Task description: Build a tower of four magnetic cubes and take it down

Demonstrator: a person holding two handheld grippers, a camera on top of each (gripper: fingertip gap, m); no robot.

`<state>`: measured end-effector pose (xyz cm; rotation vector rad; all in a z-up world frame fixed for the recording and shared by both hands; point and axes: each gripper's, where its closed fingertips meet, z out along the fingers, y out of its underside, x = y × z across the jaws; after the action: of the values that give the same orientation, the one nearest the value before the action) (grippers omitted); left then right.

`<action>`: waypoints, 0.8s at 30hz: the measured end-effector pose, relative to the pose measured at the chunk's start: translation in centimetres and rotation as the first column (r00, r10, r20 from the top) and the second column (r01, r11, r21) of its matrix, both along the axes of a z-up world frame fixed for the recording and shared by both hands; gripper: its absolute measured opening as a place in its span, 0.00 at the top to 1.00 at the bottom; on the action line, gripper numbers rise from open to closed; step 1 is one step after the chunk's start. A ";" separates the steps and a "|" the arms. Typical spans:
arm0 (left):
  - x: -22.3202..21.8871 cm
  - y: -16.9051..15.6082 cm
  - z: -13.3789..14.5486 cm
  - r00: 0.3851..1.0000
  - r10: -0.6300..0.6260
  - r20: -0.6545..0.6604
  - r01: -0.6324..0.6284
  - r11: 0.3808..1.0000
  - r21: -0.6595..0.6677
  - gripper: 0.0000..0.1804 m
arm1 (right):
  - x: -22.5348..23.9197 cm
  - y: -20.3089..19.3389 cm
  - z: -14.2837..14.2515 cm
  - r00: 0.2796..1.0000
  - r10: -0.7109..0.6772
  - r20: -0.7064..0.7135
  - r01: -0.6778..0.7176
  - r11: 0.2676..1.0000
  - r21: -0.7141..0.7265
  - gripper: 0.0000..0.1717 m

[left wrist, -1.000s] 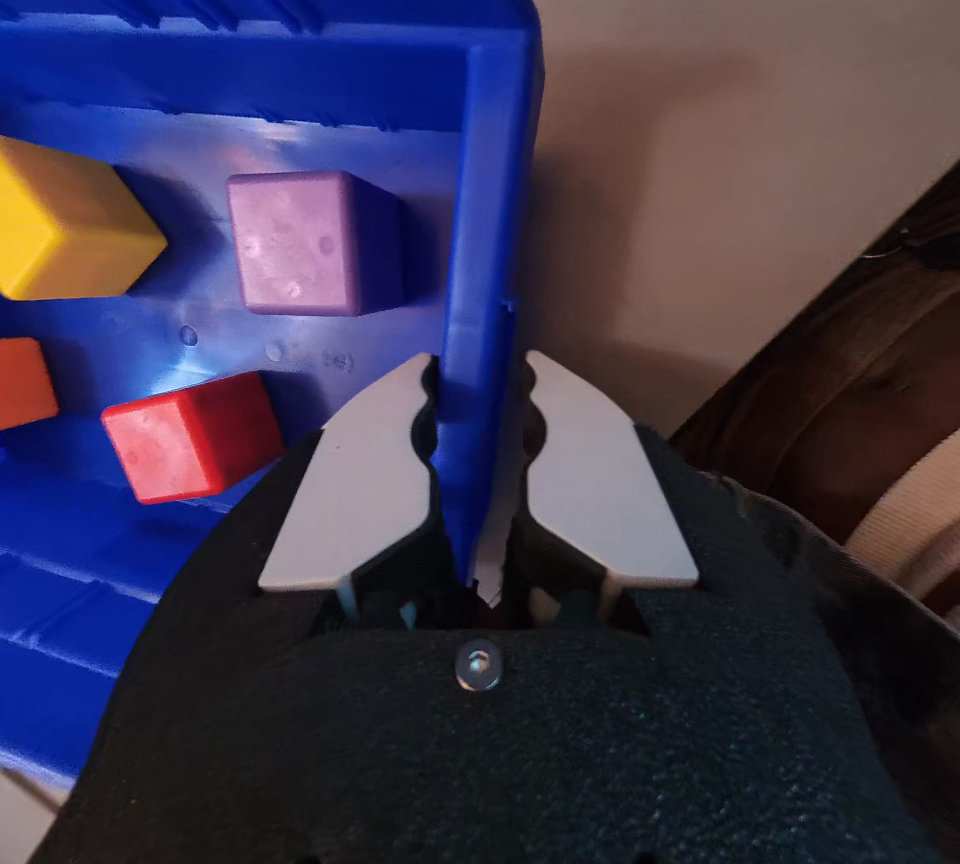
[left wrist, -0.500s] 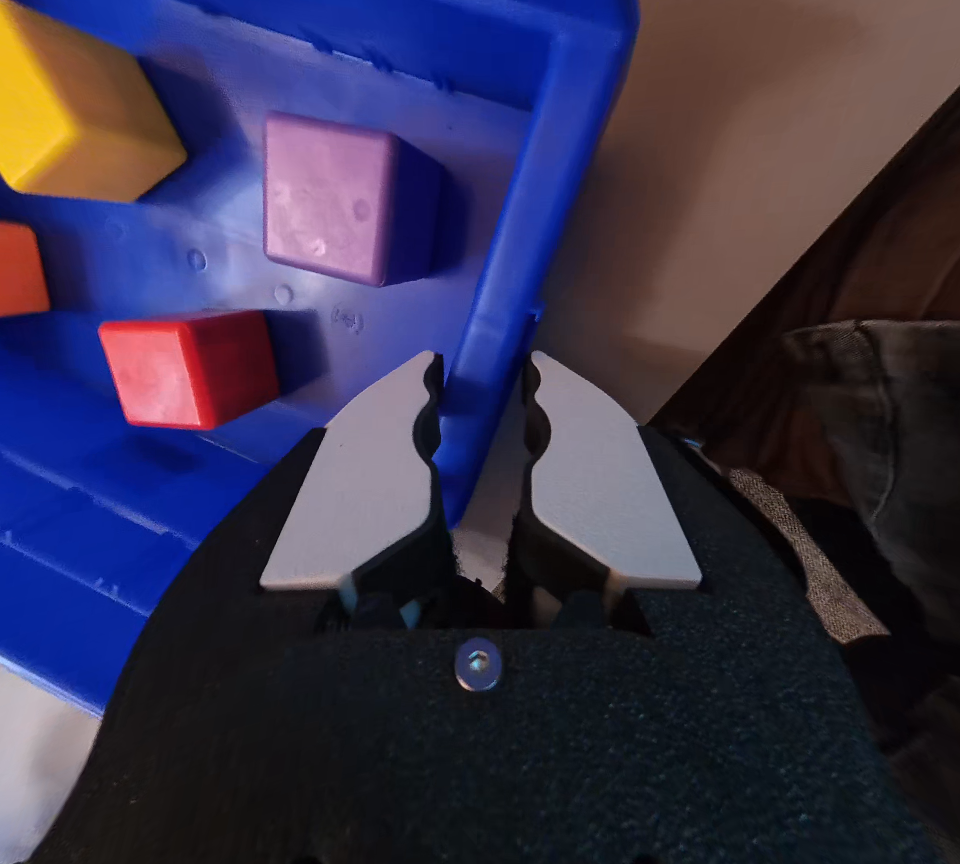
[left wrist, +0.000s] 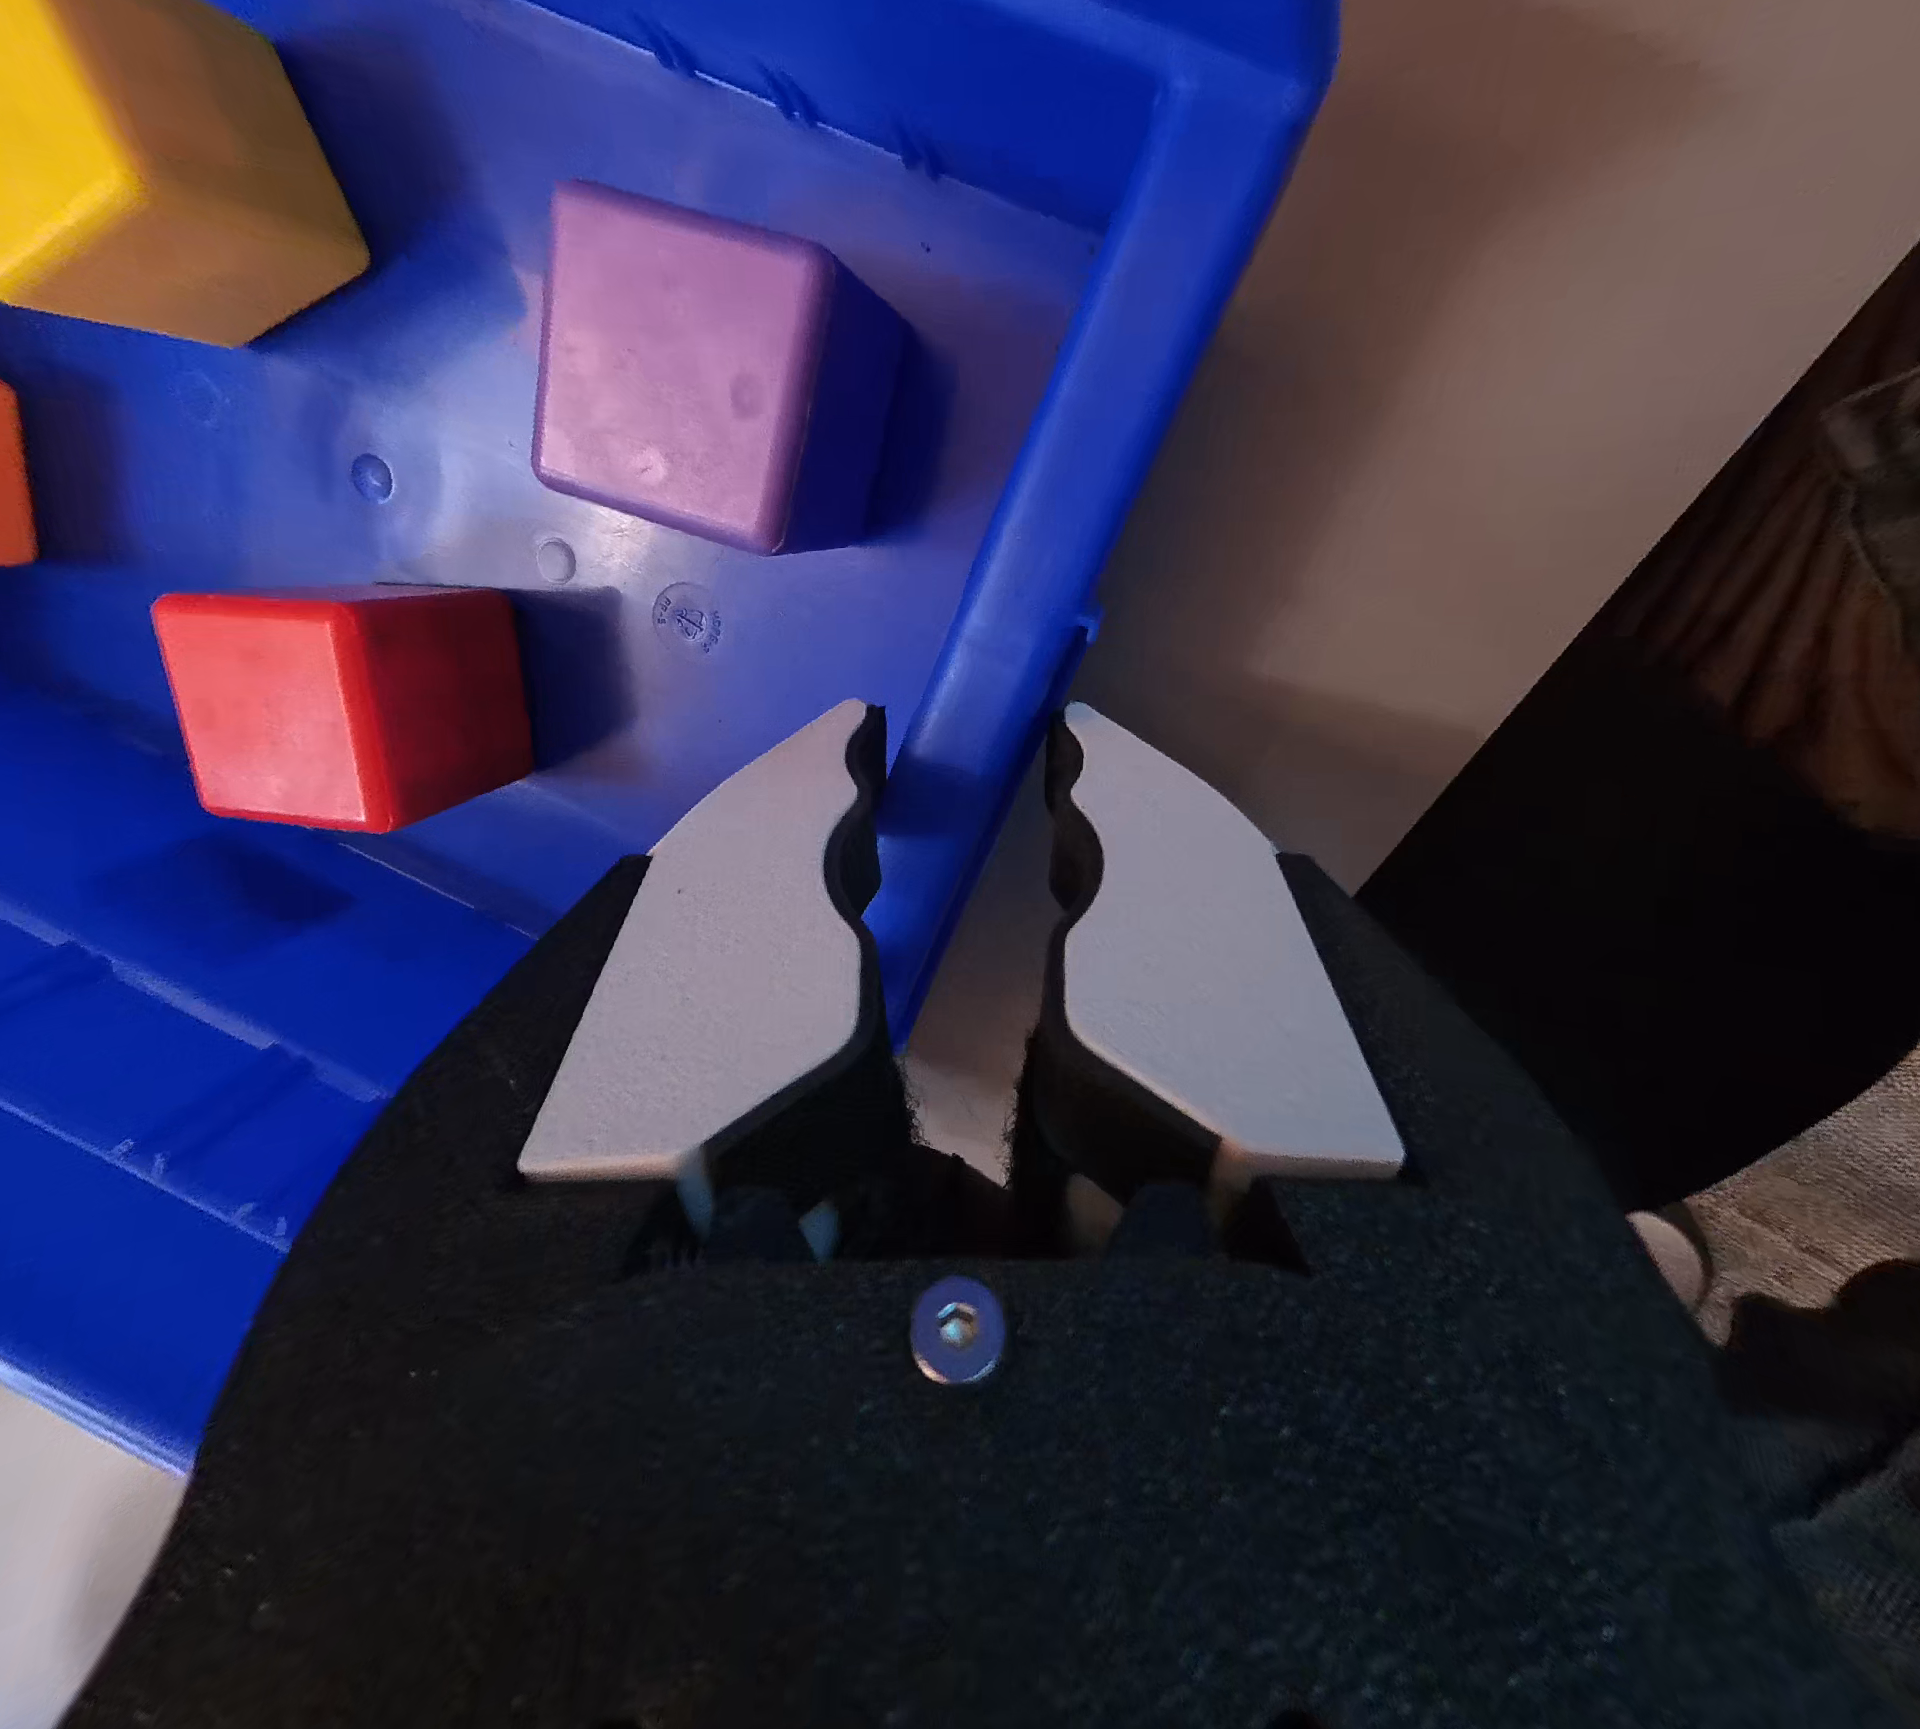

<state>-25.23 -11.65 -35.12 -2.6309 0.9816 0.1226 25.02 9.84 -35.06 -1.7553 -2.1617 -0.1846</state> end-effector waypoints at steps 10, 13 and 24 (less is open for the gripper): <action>-2.5 -0.2 0.0 1.000 -0.007 0.008 0.007 0.999 0.046 0.84 | 3.7 0.2 -0.1 0.997 0.068 -0.023 -0.067 0.997 0.036 0.84; -2.9 -0.5 0.0 1.000 0.005 0.010 -0.005 0.999 0.044 0.84 | 5.0 0.3 -0.1 0.998 0.068 -0.013 -0.068 0.997 0.033 0.84; -4.4 -2.4 0.1 0.999 0.048 0.003 -0.048 0.998 0.035 0.84 | 7.2 0.4 -0.2 0.999 0.042 -0.012 -0.041 0.998 0.055 0.83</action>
<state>-29.65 -14.08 -35.04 -2.6227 0.9069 0.1466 32.26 10.22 -35.24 -1.6754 -2.1610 -0.2192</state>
